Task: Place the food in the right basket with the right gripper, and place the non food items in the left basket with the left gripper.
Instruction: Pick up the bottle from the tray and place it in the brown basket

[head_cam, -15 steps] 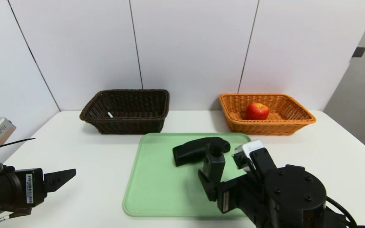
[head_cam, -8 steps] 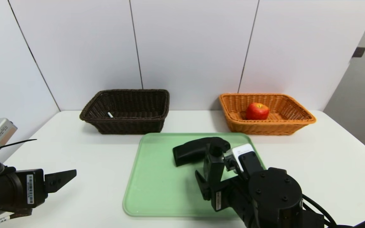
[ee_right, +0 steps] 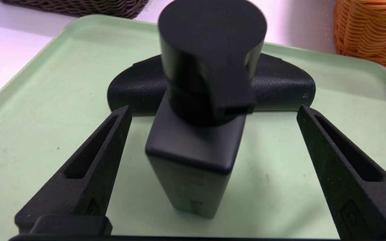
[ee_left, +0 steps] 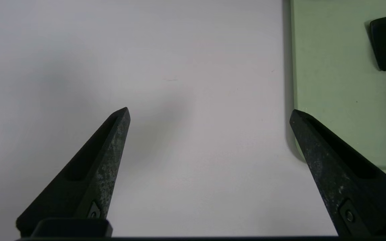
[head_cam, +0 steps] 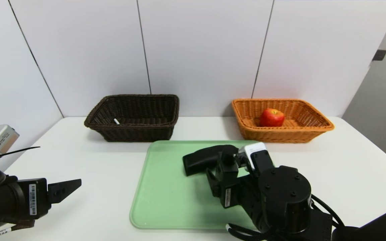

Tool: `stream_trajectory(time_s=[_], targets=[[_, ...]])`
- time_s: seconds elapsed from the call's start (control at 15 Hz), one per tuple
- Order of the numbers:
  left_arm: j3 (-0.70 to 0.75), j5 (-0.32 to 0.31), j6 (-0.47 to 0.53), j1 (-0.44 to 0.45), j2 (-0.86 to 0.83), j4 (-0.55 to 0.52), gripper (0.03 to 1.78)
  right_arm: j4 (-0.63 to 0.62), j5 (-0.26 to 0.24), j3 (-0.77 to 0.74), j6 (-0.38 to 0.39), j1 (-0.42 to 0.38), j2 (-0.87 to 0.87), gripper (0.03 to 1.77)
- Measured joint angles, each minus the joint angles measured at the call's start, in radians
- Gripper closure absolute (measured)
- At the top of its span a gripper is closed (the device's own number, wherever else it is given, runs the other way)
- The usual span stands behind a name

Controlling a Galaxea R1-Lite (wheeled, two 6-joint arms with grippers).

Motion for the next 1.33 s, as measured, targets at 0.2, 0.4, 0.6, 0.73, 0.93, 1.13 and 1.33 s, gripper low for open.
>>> stream_trajectory(time_s=[0.2, 0.4, 0.6, 0.73, 0.93, 1.13, 1.33], targets=[[0.0, 0.0, 0.003, 0.0, 0.0, -0.001, 0.12, -0.059, -0.001, -0.008, -0.014, -0.018, 0.037, 0.1], [0.0, 0.0, 0.009, -0.001, 0.001, -0.001, 0.12, -0.08, -0.001, -0.011, -0.022, -0.023, 0.069, 0.1], [0.0, -0.001, 0.009, 0.0, 0.002, -0.002, 0.12, -0.087, 0.0, -0.011, -0.023, -0.023, 0.082, 0.1], [0.0, -0.003, 0.011, 0.0, 0.003, -0.003, 0.12, -0.087, 0.0, -0.013, -0.024, -0.027, 0.086, 0.1], [0.001, -0.004, 0.011, -0.002, 0.003, -0.003, 0.12, -0.089, 0.001, -0.02, -0.024, -0.031, 0.092, 0.1], [0.0, -0.006, 0.012, -0.002, 0.003, -0.004, 0.12, -0.089, 0.001, -0.028, -0.023, -0.035, 0.097, 0.1], [-0.001, -0.006, 0.013, -0.002, 0.003, -0.005, 0.12, -0.09, 0.001, -0.029, -0.023, -0.036, 0.101, 0.62]])
